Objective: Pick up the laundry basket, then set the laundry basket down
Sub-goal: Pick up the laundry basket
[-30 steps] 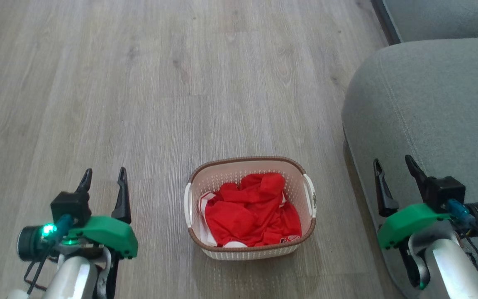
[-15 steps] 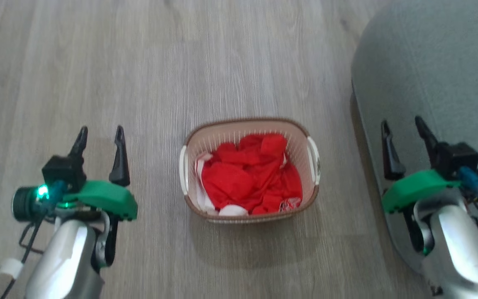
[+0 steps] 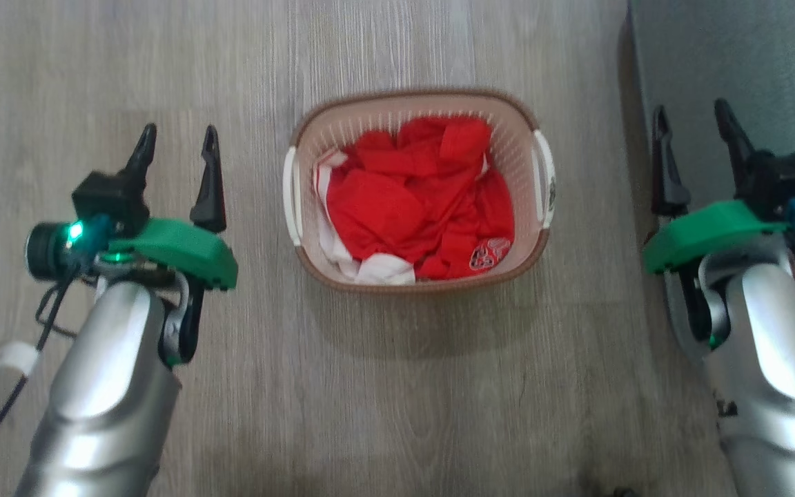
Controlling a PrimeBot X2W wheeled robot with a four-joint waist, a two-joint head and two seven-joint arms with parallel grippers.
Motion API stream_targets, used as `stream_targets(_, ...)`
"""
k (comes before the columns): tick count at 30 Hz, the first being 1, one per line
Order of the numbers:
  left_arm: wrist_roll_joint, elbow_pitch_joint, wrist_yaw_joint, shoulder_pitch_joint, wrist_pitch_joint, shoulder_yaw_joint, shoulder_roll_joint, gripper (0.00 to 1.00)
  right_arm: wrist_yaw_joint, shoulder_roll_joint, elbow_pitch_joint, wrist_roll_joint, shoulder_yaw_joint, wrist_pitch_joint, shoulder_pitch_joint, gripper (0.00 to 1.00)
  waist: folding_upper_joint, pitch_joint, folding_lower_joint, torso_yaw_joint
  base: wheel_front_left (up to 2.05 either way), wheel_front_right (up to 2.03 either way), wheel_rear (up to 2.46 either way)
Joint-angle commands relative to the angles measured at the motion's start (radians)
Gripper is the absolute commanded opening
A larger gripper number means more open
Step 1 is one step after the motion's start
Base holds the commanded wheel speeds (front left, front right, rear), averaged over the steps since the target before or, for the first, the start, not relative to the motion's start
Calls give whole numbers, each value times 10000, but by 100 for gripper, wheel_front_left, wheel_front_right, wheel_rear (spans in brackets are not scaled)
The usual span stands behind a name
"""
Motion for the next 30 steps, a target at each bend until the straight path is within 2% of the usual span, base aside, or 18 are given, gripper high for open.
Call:
stream_targets(1, 61, -78, -53, -397, -96, 266, 164, 100, -13, 128, -183, -83, 138, -132, -202, 100, 0, 597, -3, 49, 0, 0, 0)
stream_targets(9, 208, 1717, -771, -1952, -118, 93, -221, 100, -13, 260, 394, -289, 93, -132, -1094, 100, 0, 1767, -3, 109, 0, 0, 0)
stream_targets(15, 458, 2845, -1244, -2997, -120, -18, -422, 100, -13, 347, 1262, -411, 189, -132, -1814, 100, 0, 2564, -3, 73, 0, 0, 0)
stream_targets(23, 694, 4090, -1616, -3998, -121, -236, -543, 100, -13, 420, 2260, -449, 518, -132, -2622, 100, 0, 3371, -3, -101, 0, 0, 0)
stream_targets(30, 586, 4997, -1757, -4494, -121, -434, -628, 100, -13, 435, 2764, -139, 942, -132, -2967, 100, 0, 3835, -3, -250, 0, 0, 0)
